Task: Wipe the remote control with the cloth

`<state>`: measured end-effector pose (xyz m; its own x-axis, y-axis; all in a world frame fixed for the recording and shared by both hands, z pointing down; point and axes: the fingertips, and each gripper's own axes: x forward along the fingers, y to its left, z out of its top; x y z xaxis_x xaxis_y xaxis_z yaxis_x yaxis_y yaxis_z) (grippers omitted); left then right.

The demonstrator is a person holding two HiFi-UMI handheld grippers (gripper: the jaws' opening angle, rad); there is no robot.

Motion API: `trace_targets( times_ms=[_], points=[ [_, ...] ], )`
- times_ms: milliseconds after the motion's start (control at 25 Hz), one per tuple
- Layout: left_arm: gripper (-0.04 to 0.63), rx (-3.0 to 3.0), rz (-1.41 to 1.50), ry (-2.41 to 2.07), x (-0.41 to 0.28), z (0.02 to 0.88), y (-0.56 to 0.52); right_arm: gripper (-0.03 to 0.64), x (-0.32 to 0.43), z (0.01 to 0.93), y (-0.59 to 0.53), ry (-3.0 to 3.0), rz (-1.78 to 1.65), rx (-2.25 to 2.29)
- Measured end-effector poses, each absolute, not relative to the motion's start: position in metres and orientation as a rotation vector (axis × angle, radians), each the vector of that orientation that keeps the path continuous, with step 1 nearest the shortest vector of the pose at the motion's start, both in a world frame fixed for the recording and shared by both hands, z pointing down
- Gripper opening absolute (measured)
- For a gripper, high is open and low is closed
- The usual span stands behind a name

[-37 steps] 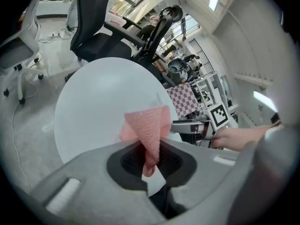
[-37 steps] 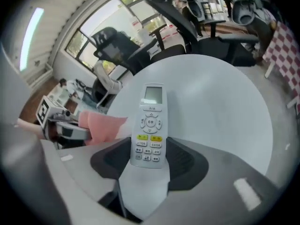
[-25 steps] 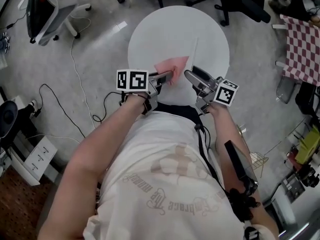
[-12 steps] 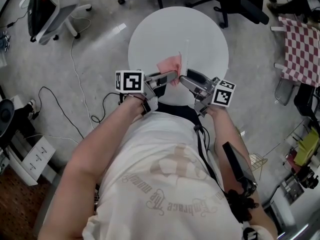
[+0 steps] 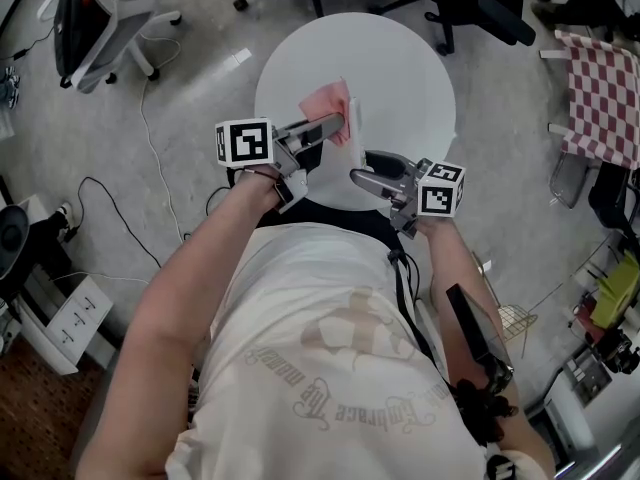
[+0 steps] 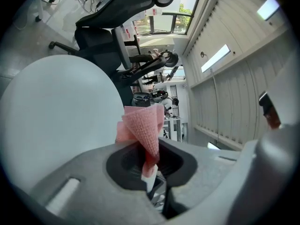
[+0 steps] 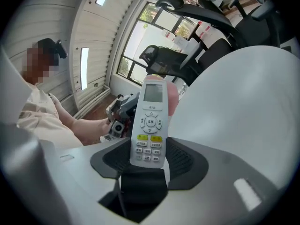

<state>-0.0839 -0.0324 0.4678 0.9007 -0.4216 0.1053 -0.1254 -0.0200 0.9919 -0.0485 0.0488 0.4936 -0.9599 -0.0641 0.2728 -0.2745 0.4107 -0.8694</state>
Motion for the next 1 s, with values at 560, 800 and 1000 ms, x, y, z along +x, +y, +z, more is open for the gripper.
trace_targets(
  times_ms=[560, 800, 1000],
  points=[
    [0.037, 1.593, -0.06, -0.322, -0.069, 0.481, -0.006, 0.241, -0.055, 0.492, 0.044, -2.481, 1.581, 0.297],
    [0.037, 1.526, 0.077, -0.24, -0.058, 0.505, 0.033, 0.241, -0.052, 0.495, 0.027, -2.489, 1.623, 0.378],
    [0.037, 1.473, 0.127, -0.213, -0.057, 0.523, 0.051, 0.241, -0.052, 0.505, 0.01, -2.474, 1.664, 0.48]
  ],
)
